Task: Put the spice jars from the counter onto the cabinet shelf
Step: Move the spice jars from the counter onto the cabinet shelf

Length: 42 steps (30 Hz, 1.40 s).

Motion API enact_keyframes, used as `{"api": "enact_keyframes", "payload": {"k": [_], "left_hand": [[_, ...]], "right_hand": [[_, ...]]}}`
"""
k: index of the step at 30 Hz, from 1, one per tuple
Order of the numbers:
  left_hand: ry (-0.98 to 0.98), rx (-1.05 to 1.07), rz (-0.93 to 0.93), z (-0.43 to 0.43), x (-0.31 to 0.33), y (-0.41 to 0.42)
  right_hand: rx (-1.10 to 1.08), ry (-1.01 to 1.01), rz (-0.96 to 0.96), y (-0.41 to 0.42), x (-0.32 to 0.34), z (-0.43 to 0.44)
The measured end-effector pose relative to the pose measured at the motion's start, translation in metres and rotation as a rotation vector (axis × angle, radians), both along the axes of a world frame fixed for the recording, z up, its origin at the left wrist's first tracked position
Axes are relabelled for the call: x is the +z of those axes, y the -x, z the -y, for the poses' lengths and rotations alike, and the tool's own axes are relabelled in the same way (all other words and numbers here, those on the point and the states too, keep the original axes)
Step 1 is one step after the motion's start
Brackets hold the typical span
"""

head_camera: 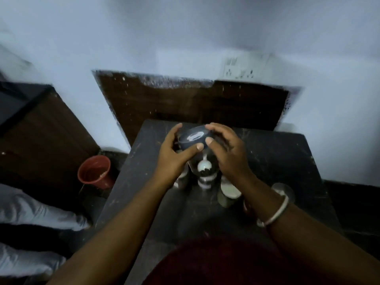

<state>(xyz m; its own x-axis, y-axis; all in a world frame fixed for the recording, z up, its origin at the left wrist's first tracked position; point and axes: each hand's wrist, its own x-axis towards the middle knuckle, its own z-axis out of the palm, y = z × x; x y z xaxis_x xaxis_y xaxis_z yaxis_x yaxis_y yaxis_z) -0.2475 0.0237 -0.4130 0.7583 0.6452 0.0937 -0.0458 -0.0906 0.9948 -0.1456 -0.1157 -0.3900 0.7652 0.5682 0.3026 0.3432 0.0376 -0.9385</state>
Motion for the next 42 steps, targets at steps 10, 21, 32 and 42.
{"api": "enact_keyframes", "payload": {"k": [10,21,32,42], "left_hand": [[0.566,-0.26,0.483,0.019,0.183,-0.02],[0.008,0.054,0.426,0.028,0.186,-0.019],[0.106,-0.172,0.542,0.048,0.199,-0.02],[0.06,-0.138,0.589,0.037,0.218,-0.028]], "right_hand": [[0.32,-0.529,-0.064,-0.006,0.145,-0.006],[0.366,-0.473,-0.075,0.003,0.147,0.007],[0.325,-0.607,-0.105,0.001,0.149,-0.001],[0.291,-0.434,0.086,-0.002,0.174,-0.006]]}}
